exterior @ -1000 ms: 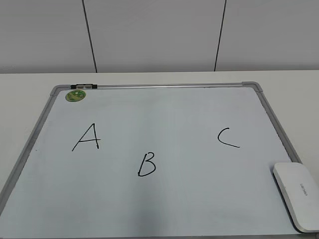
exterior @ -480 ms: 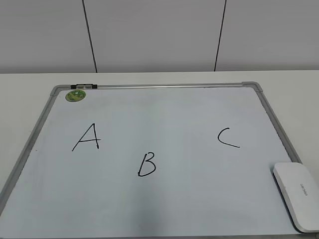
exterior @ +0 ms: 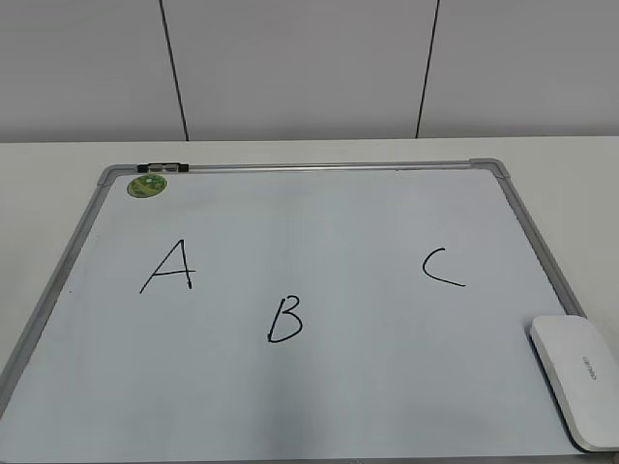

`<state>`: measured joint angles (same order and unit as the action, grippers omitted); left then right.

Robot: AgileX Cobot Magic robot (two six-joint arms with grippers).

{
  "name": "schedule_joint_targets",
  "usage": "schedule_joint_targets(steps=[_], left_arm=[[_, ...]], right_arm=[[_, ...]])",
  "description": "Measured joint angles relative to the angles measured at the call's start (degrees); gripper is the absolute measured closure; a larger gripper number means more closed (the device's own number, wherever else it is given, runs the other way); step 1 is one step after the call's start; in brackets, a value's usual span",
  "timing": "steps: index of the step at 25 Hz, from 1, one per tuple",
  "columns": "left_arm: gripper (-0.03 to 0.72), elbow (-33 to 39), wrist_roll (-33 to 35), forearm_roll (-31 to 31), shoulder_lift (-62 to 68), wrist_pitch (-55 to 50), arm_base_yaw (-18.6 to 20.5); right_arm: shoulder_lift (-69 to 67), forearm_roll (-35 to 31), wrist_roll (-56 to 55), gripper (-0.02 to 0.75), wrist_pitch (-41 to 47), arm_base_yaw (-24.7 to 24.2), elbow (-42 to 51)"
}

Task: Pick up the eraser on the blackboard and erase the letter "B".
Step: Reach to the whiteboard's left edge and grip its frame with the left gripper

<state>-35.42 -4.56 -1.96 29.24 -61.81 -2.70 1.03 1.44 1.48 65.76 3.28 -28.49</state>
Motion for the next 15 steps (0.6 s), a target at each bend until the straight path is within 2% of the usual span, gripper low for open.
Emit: schedule_joint_targets(steps=[15], left_arm=[[0.443, -24.3, 0.0, 0.5, 42.3, 1.0, 0.0]], right_arm=[[0.0, 0.1, 0.0, 0.202, 0.0, 0.0, 0.0]])
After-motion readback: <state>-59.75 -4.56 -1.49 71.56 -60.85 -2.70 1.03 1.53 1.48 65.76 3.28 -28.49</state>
